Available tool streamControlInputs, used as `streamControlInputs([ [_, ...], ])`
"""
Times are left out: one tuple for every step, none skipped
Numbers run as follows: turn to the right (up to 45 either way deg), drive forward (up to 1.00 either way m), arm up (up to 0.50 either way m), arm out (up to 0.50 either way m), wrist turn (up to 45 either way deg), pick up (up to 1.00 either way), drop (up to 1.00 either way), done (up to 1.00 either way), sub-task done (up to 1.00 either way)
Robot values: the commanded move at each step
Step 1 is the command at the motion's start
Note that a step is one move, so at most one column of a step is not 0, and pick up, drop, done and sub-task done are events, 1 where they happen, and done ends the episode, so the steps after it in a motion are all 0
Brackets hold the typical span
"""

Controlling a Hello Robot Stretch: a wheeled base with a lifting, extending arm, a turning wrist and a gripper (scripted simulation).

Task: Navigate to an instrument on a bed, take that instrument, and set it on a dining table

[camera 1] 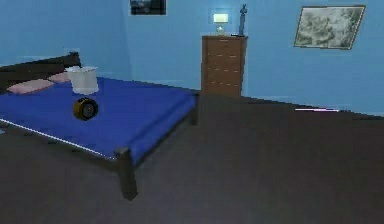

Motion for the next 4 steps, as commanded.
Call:
streamControlInputs([
  [-3.0,0.0,0.0,0.0,0.0,0.0,0.0,0.0,0.0],
  [0.0,0.6,0.0,0.0,0.0,0.0,0.0,0.0,0.0],
  [-45.0,0.0,0.0,0.0,0.0,0.0,0.0,0.0,0.0],
  [-24.0,0.0,0.0,0.0,0.0,0.0,0.0,0.0,0.0],
])
